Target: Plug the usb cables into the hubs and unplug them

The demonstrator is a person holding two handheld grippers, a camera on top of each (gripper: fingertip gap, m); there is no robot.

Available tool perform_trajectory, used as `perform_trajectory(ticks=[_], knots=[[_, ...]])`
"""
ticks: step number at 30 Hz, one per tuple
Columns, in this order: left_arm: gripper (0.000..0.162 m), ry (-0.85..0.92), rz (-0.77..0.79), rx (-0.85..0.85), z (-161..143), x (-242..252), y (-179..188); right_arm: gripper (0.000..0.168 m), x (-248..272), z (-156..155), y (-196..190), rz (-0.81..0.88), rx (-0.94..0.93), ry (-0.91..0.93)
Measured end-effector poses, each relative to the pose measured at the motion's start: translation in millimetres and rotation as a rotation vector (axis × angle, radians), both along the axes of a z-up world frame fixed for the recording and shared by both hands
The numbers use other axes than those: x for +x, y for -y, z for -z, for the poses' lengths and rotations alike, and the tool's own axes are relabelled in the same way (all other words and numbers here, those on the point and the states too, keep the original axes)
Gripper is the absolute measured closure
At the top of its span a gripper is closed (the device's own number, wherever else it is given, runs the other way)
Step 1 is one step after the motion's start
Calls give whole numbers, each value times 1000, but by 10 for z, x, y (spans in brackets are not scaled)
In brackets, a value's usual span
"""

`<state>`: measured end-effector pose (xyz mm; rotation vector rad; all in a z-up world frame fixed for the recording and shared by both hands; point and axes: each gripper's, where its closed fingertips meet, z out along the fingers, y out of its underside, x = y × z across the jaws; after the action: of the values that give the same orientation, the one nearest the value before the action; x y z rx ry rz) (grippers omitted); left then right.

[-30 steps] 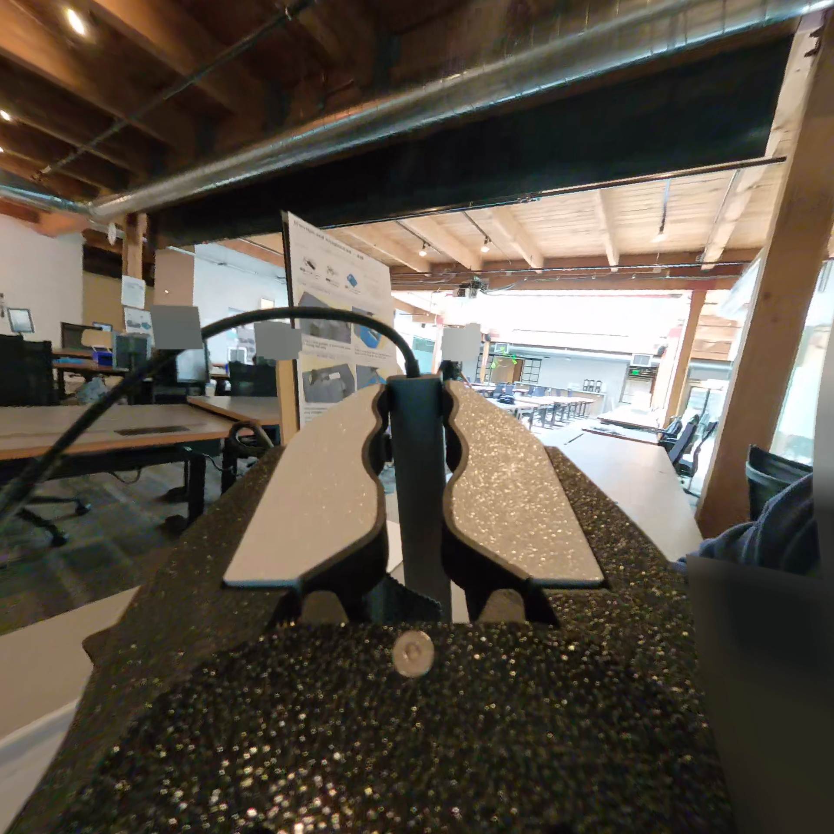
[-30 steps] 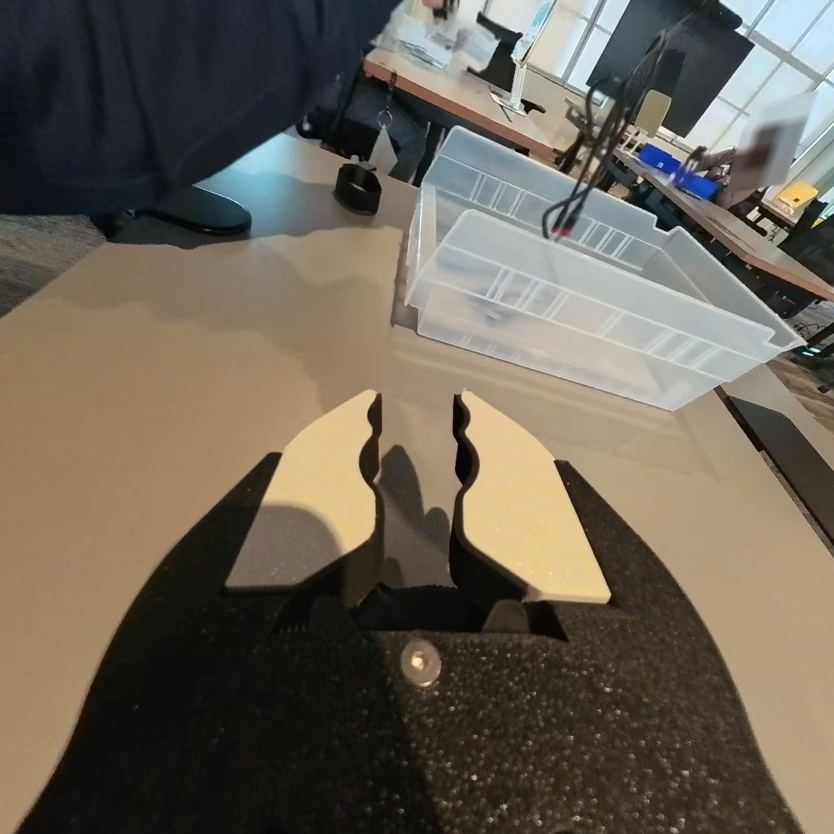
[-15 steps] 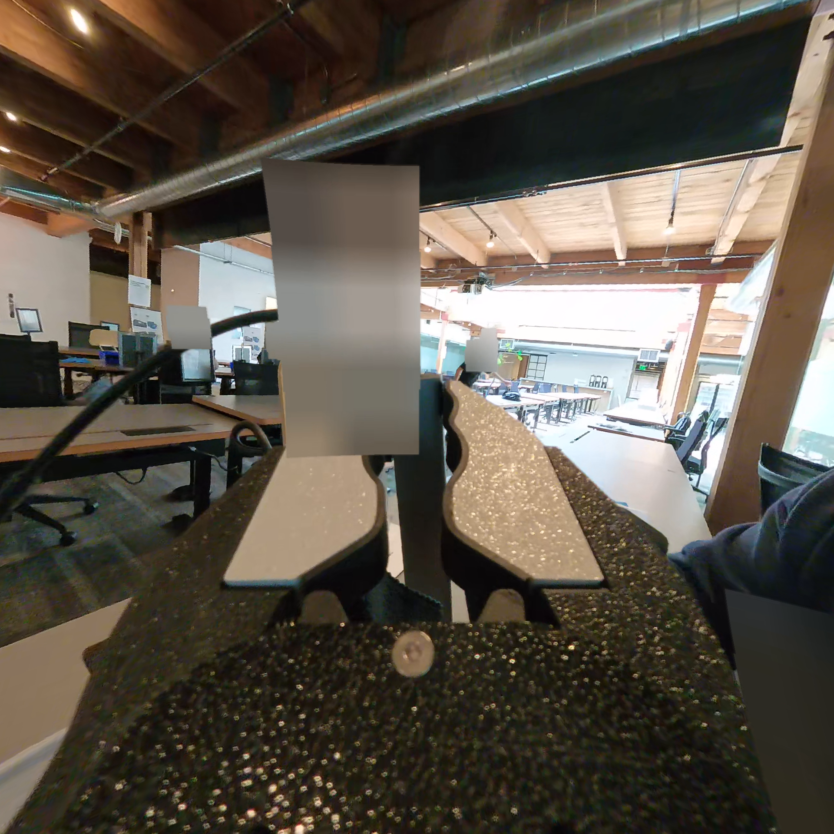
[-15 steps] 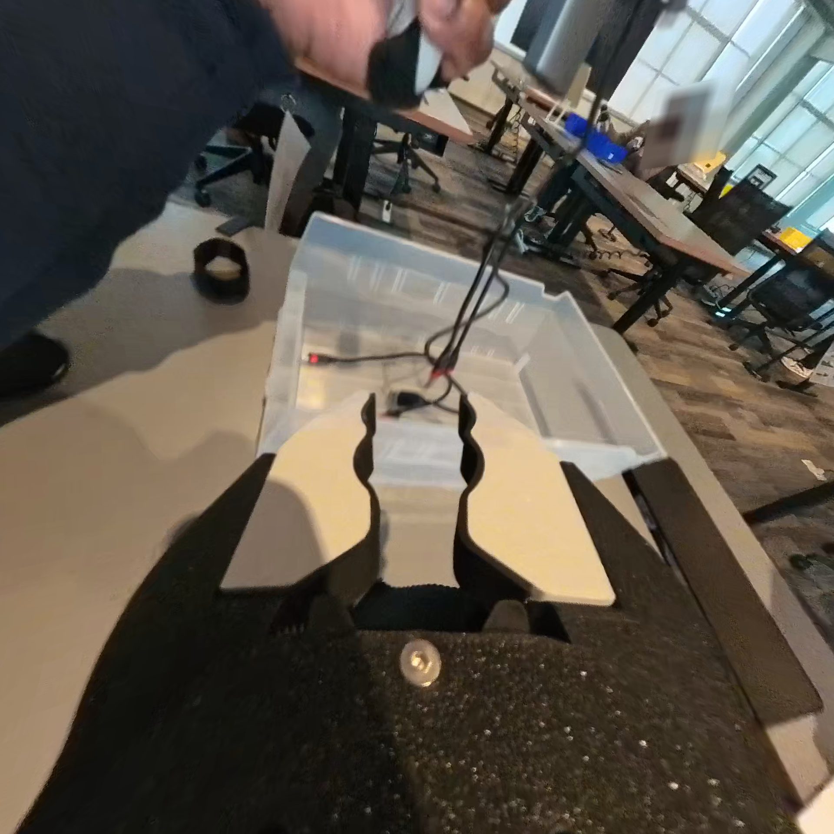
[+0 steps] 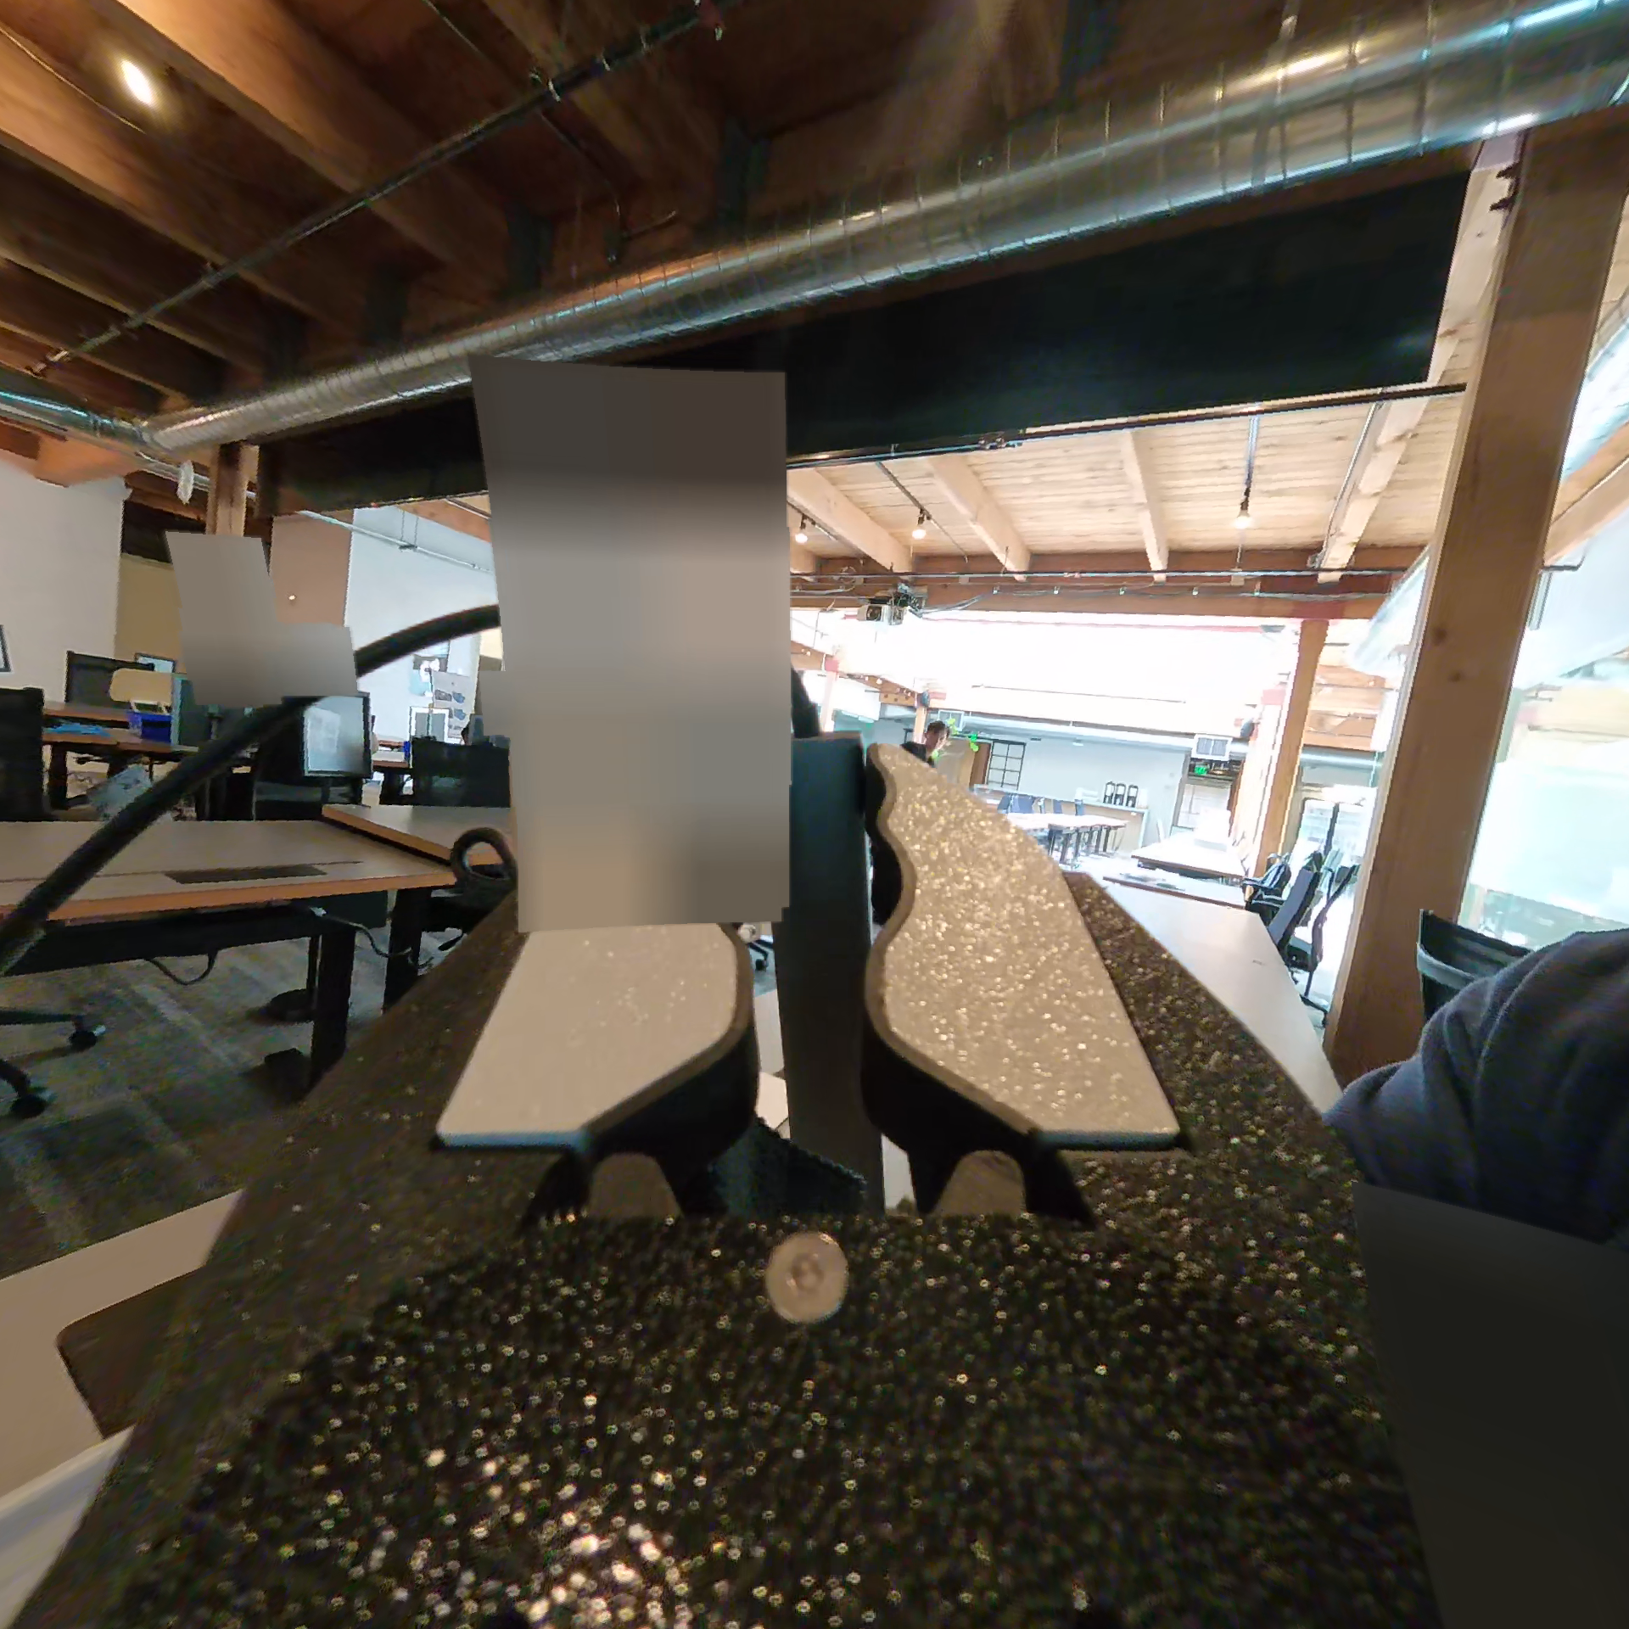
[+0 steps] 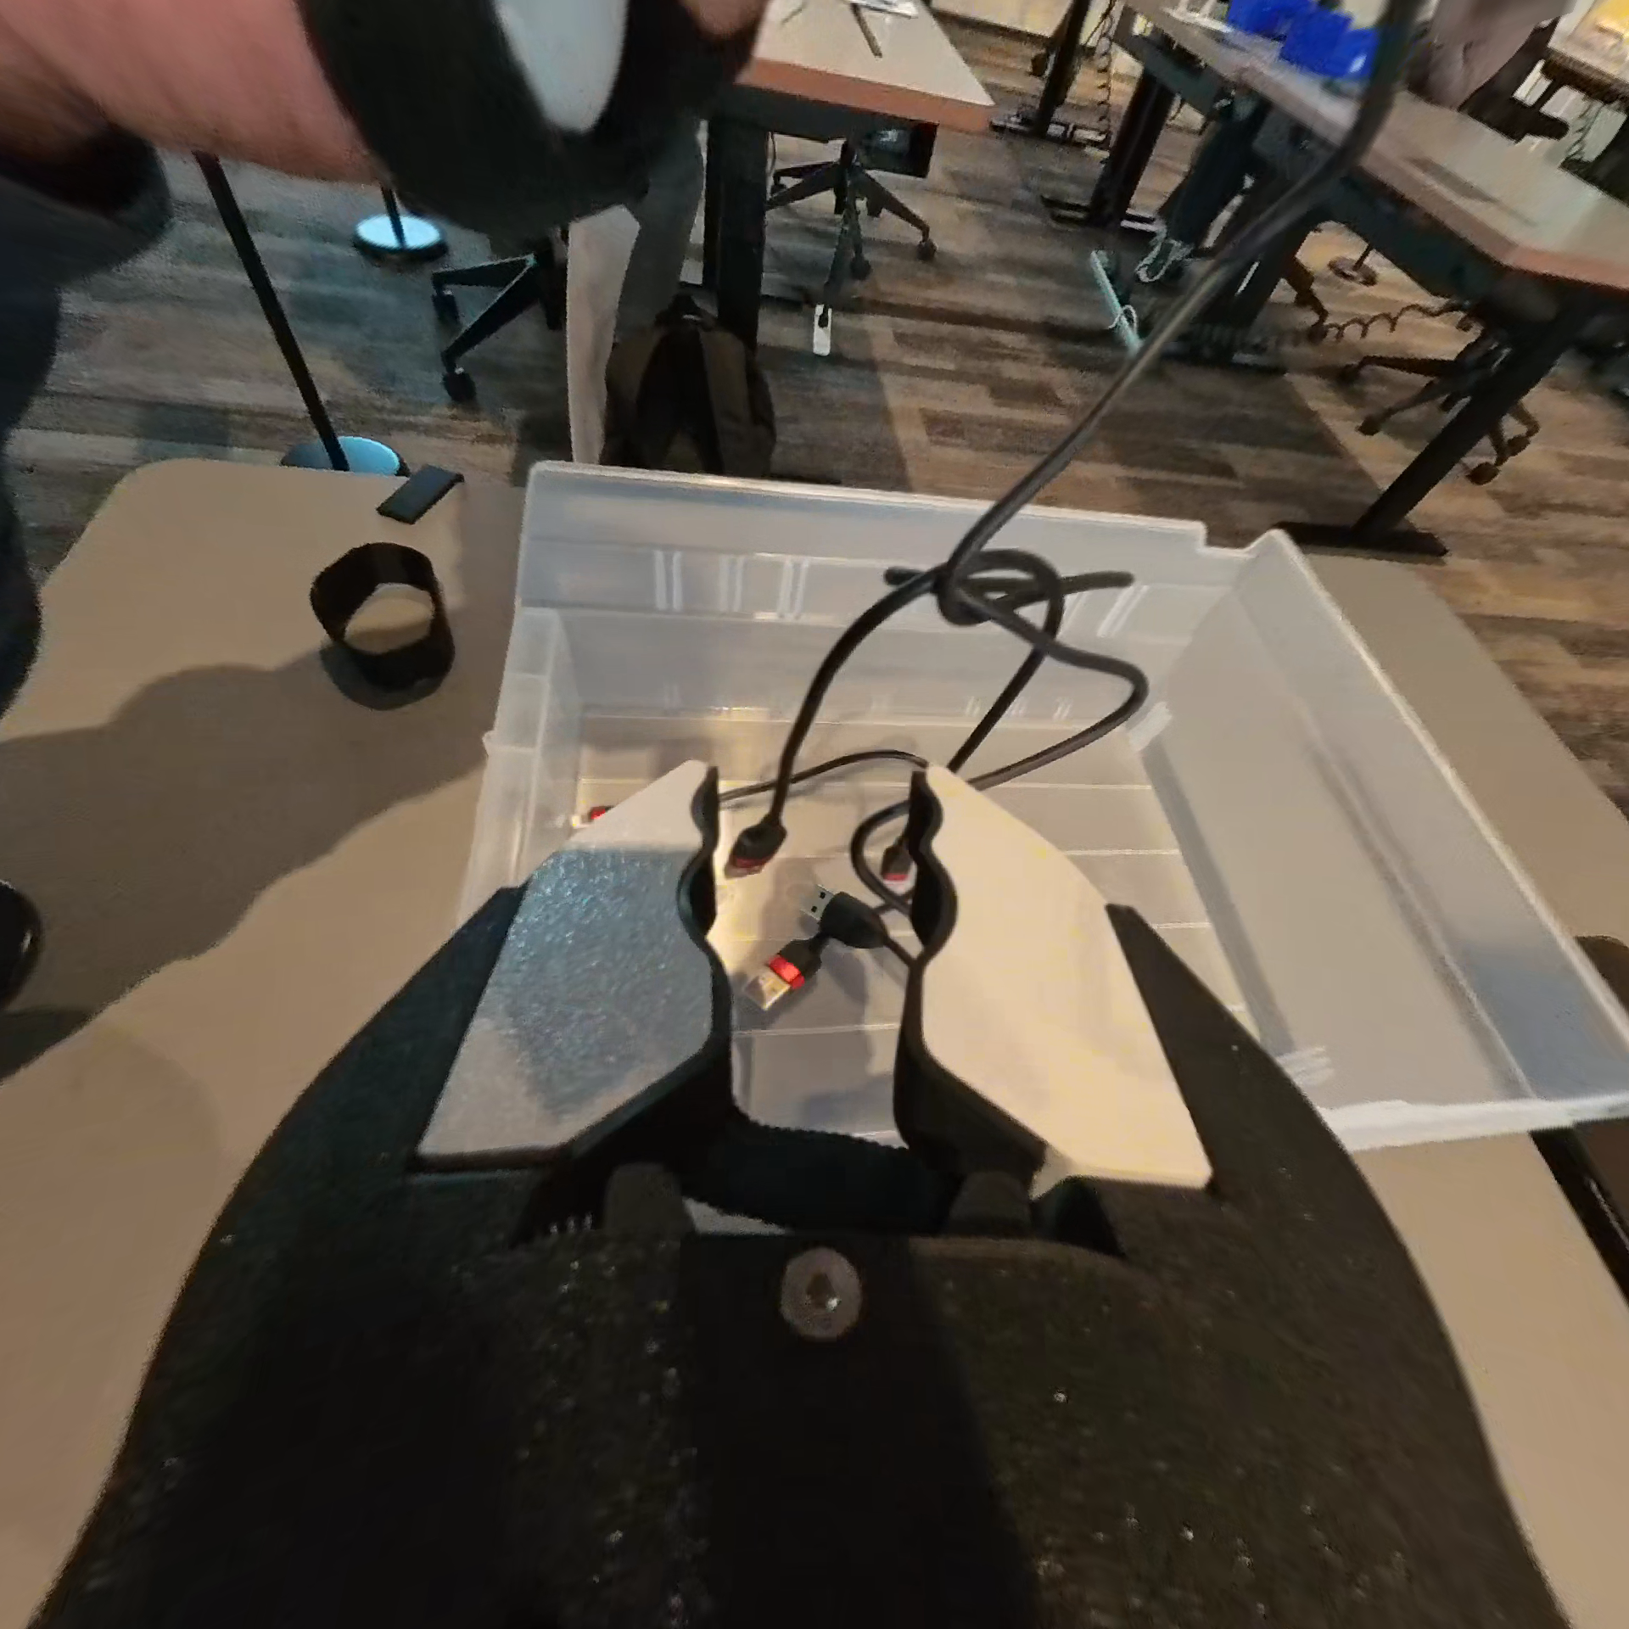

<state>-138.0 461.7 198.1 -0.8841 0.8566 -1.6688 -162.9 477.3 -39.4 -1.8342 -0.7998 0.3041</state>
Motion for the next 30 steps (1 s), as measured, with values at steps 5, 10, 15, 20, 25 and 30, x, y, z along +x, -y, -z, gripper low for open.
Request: perform_trajectory(ticks=[5,10,15,20,25,30], knots=[[141,28,-13,-6,-89,-18,59,134,-93,-13,-50,29,10,21],[141,61,-19,-1,-195,-77,153,168,-143,-83,-136,47,51,37],[141,129,-109,22,-372,-372,140,168,-102,19,-113,23,13,74],[141,204,-206,50,-553,-803,163,168,22,91,-114,28,-34,83],[141,205,-277,73,-622,-1031,225,168,144,135,-173,52,-65,105],[141,209,-323,76,-663,-1192,179,168,295,158,-276,81,-69,178]])
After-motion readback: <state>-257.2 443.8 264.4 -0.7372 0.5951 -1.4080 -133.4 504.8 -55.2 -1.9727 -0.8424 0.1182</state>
